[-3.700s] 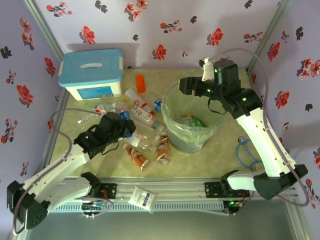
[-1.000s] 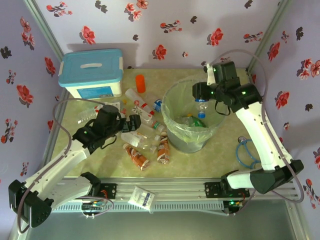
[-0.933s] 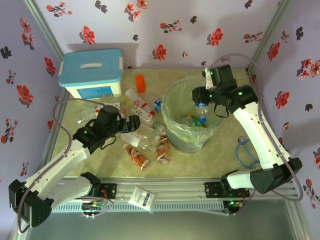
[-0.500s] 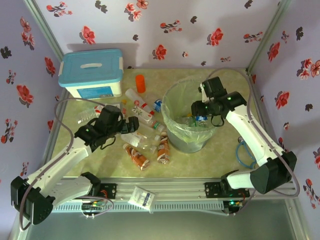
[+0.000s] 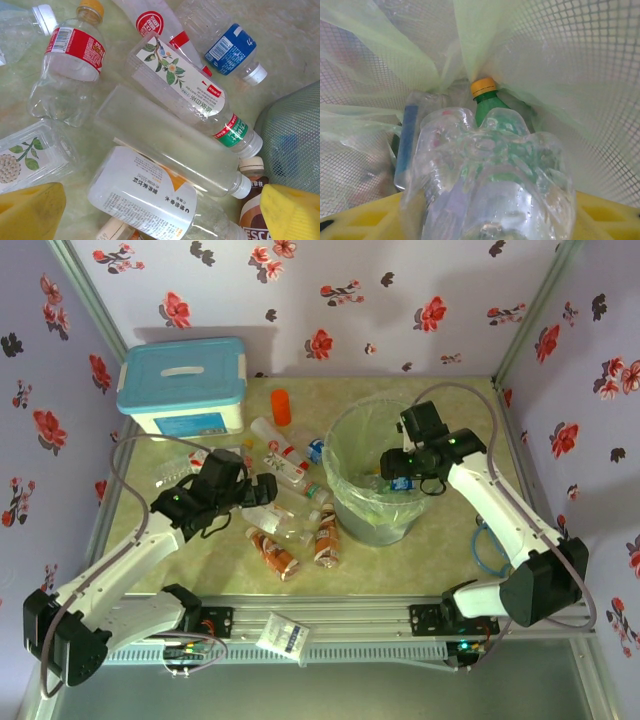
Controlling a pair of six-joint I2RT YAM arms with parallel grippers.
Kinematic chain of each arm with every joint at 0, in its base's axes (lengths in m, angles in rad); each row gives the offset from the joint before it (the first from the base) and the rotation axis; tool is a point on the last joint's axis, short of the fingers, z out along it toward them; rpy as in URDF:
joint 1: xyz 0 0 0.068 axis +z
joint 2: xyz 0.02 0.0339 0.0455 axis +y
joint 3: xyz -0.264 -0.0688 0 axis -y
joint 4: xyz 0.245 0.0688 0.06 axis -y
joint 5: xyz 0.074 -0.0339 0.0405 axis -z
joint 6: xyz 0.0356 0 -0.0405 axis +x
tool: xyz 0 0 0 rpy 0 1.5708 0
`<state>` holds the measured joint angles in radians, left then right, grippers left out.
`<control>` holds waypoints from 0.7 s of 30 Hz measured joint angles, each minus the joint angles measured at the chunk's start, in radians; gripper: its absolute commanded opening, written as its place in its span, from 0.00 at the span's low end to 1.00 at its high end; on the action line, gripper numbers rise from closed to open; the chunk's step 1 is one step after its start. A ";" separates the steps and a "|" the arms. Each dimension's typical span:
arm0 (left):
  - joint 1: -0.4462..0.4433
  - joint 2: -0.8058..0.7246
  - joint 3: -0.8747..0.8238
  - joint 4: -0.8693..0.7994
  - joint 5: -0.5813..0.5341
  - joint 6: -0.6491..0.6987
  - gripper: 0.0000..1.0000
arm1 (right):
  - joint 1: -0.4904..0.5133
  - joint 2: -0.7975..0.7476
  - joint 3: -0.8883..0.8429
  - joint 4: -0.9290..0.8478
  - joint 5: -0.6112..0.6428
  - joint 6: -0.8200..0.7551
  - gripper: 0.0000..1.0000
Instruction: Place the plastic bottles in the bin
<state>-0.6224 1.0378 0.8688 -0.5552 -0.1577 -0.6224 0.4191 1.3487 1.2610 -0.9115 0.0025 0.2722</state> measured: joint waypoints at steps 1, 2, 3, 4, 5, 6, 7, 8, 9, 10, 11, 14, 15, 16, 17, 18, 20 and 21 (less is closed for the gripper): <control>0.000 0.001 0.000 0.000 0.000 0.000 1.00 | 0.000 0.001 0.000 0.000 0.002 0.000 0.69; 0.000 0.002 0.000 0.000 0.000 0.000 1.00 | 0.000 0.001 0.000 0.002 0.003 0.000 0.70; 0.000 0.004 0.002 0.000 0.000 0.000 1.00 | 0.000 0.001 0.000 0.002 0.003 0.000 0.70; 0.000 0.006 0.002 0.001 0.000 0.000 1.00 | 0.000 0.001 0.000 0.002 0.003 0.000 0.70; 0.000 0.008 0.002 0.000 0.000 0.000 1.00 | 0.000 0.002 0.000 0.002 0.003 0.000 0.70; 0.000 0.010 0.002 0.000 0.000 0.000 1.00 | 0.000 0.002 0.000 0.002 0.002 0.000 0.70; 0.000 0.011 0.002 0.000 0.000 0.000 1.00 | 0.000 0.002 0.000 0.002 0.002 0.000 0.70; 0.000 0.012 0.002 0.000 0.000 0.000 1.00 | 0.000 0.002 0.000 0.002 0.002 0.000 0.70; 0.000 0.012 0.002 0.000 0.000 0.000 1.00 | 0.000 0.002 0.000 0.002 0.002 0.000 0.70; 0.000 0.012 0.002 0.000 0.000 -0.001 1.00 | 0.000 0.002 0.000 0.003 0.000 0.000 0.70; 0.000 0.012 0.002 -0.002 0.000 -0.001 1.00 | 0.000 0.001 0.001 0.003 -0.005 0.000 0.70; 0.000 0.012 0.003 -0.011 0.000 -0.001 1.00 | 0.000 -0.007 0.016 0.009 -0.027 0.000 0.70; 0.001 0.012 0.006 -0.022 -0.001 -0.001 1.00 | 0.000 -0.015 0.030 0.013 -0.038 0.000 0.70; 0.002 0.012 0.009 -0.034 -0.004 -0.003 1.00 | 0.000 -0.025 0.041 0.023 -0.048 0.000 0.70; 0.006 0.012 0.014 -0.053 -0.009 -0.004 1.00 | 0.000 -0.041 0.054 0.034 -0.059 0.000 0.70; 0.013 0.012 0.018 -0.071 -0.016 -0.006 1.00 | 0.000 -0.059 0.065 0.047 -0.067 0.000 0.71; 0.032 0.012 0.021 -0.110 -0.037 -0.015 1.00 | 0.000 -0.102 0.087 0.080 -0.082 0.001 0.72; 0.044 0.012 0.021 -0.136 -0.052 -0.023 1.00 | 0.000 -0.124 0.096 0.098 -0.089 0.001 0.72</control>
<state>-0.5785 1.0496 0.8894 -0.6910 -0.2100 -0.6453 0.4191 1.2247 1.3567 -0.8131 -0.0864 0.2733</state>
